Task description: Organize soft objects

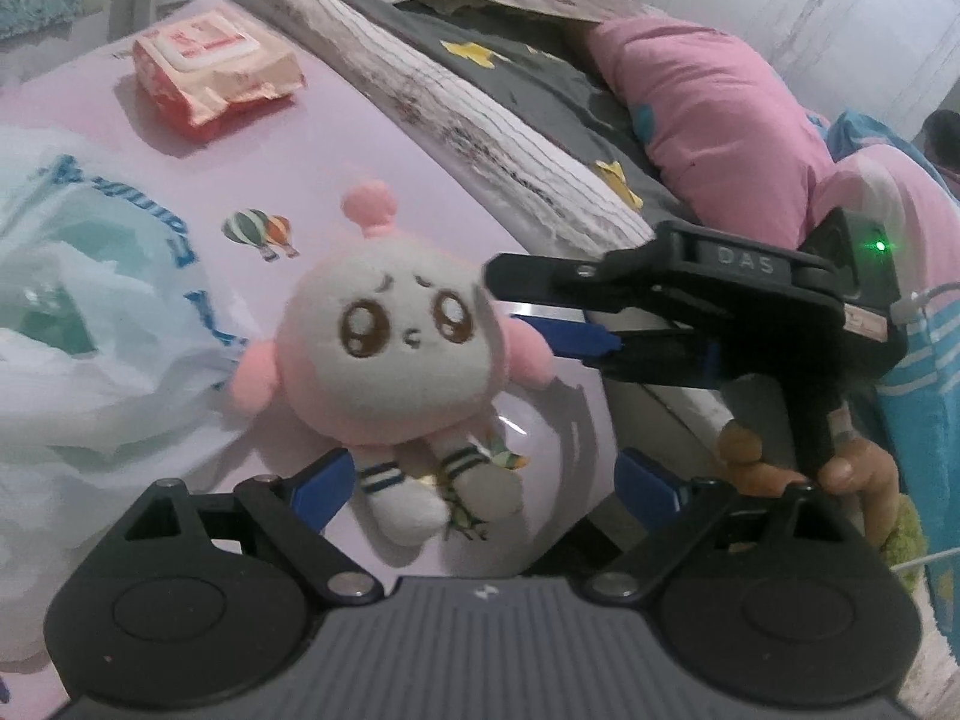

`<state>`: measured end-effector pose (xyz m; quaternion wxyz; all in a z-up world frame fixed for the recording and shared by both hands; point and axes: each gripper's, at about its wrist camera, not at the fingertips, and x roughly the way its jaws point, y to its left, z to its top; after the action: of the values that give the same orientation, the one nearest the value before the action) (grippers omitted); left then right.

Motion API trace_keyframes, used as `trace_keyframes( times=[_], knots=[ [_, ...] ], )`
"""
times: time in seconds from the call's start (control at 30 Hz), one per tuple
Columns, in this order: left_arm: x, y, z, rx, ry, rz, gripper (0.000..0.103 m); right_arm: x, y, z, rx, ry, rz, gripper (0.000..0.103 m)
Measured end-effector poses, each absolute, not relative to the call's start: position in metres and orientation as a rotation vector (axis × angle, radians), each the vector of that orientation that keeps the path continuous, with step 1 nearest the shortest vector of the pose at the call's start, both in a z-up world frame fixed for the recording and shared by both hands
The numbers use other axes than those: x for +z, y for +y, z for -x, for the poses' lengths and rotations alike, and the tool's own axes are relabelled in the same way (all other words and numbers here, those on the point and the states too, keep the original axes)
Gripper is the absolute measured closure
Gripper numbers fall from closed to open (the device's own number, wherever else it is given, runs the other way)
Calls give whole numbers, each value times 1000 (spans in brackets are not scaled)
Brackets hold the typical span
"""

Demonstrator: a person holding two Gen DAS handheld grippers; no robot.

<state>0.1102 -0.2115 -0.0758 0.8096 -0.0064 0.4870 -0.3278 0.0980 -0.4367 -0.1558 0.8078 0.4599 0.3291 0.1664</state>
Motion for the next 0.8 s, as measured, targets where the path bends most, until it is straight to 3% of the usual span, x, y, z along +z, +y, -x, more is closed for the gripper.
trace_keyframes(
  times=[0.27, 0.8],
  knots=[
    [-79, -205, -123, -646, 1045, 43, 8, -146, -435, -109, 371, 688, -954, 32],
    [-87, -211, -141, -611, 1055, 88, 8, -144, -403, -156, 430, 781, -816, 31]
  ],
)
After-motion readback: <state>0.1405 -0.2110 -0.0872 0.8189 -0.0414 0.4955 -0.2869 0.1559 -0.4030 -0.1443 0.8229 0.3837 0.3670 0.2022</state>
